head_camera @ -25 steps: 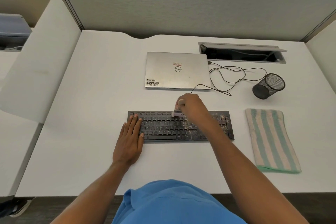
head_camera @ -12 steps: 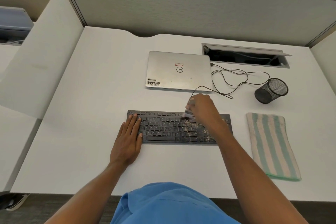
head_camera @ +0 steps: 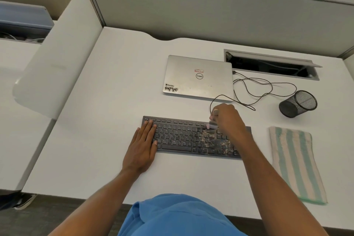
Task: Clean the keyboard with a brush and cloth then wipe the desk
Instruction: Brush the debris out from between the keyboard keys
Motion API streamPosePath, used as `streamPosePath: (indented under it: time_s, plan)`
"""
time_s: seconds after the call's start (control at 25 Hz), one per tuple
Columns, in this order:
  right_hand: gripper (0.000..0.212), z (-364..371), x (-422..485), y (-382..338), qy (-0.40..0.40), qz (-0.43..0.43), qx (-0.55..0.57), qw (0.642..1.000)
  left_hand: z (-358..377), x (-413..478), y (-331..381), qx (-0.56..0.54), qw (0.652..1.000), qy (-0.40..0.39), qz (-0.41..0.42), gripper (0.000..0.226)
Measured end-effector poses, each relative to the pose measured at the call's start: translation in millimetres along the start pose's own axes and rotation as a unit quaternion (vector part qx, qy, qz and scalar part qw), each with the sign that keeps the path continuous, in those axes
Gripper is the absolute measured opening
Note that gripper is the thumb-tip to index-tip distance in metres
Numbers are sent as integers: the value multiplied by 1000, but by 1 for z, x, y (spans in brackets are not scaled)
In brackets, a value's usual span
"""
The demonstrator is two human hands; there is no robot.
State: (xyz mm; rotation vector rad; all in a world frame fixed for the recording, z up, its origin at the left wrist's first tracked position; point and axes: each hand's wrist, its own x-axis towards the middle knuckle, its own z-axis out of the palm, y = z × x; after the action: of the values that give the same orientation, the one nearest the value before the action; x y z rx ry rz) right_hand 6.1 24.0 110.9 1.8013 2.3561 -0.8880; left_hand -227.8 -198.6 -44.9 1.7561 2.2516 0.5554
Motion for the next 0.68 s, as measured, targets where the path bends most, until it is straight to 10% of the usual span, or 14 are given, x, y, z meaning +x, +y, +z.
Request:
streamPosePath:
  time_s: [0.68]
  plan:
    - [14,-15,5,-6,-11,2,-4,1000,-1,0,0,-2,1000,1,-3,62]
